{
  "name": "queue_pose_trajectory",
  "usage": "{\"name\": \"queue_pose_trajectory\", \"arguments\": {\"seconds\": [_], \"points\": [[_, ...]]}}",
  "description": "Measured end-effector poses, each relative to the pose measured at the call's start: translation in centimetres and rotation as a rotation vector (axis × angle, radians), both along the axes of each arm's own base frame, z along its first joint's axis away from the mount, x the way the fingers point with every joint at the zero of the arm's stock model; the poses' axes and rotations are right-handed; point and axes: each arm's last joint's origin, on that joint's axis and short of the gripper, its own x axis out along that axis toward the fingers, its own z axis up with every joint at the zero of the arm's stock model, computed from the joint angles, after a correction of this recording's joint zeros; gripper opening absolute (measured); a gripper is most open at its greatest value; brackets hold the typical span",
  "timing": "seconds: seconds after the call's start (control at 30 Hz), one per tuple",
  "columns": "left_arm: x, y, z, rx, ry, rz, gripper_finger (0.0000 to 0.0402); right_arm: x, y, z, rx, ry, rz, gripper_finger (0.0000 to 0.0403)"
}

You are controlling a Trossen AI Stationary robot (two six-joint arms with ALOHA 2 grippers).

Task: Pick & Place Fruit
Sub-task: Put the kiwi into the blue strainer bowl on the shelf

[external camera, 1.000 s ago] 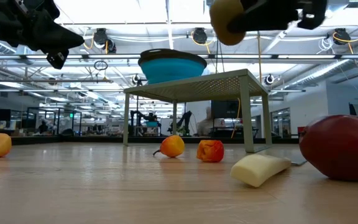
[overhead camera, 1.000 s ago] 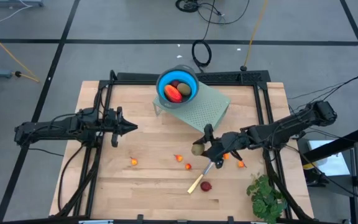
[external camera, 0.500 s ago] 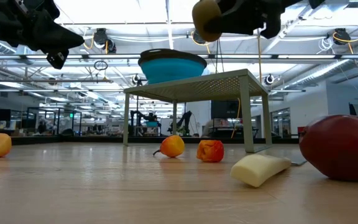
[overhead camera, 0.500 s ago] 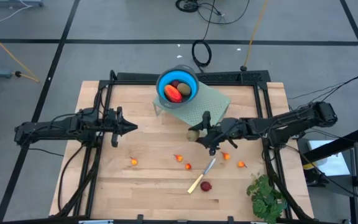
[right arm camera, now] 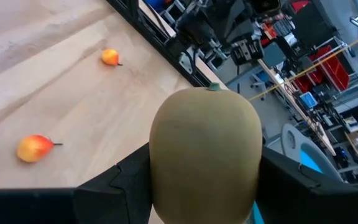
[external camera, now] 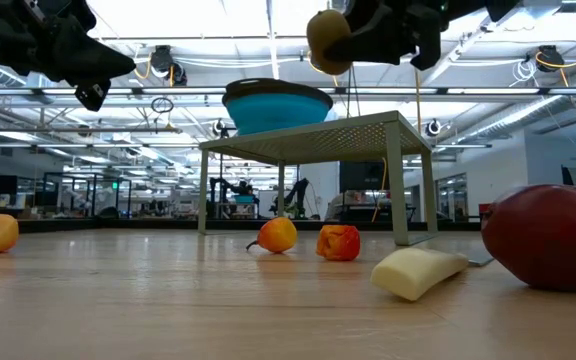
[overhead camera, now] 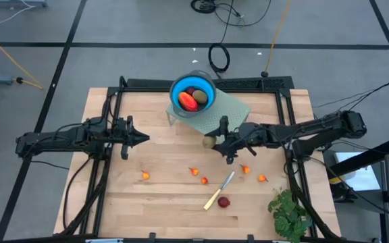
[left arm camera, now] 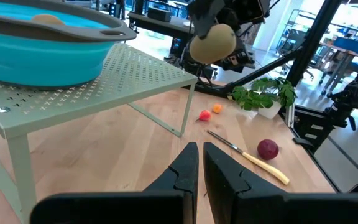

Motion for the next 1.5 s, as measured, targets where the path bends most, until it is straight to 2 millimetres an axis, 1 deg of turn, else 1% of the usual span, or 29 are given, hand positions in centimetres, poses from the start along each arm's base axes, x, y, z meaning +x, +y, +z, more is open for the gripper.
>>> {"name": "queue_pose_trajectory", "arguments": {"seconds": [0.23, 0.47, 0.8, 1.07, 1.23, 1.33, 1.5], "points": [[0.0, 0.0, 0.0, 0.000, 0.000, 0.000, 0.0024, 0.2, -1.9, 0.5, 0.002, -0.051, -0.067, 0.0210], [0.0, 0.0, 0.0, 0.000, 0.000, 0.000, 0.0024, 0.3, -4.2, 1.6, -0.001, -0.173, -0.148, 0.0210], [0.0, 0.0, 0.0, 0.036, 0.000, -0.005, 0.0024, 0.1, -6.4, 3.2, -0.013, -0.341, -0.219, 0.0210], [0.0, 0.0, 0.0, 0.044, 0.000, -0.006, 0.0024, -0.1, -7.4, 4.1, -0.024, -0.432, -0.252, 0.0210], [0.0, 0.0, 0.0, 0.044, -0.001, -0.006, 0.0024, -0.2, -7.6, 4.2, -0.022, -0.442, -0.258, 0.0210], [0.0, 0.0, 0.0, 0.044, 0.000, -0.006, 0.0024, -0.2, -7.6, 4.2, 0.037, -0.452, -0.263, 0.0210], [0.0, 0.0, 0.0, 0.044, -0.001, -0.006, 0.0024, -0.2, -7.5, 4.3, 0.220, -0.486, -0.252, 0.0210]]}}
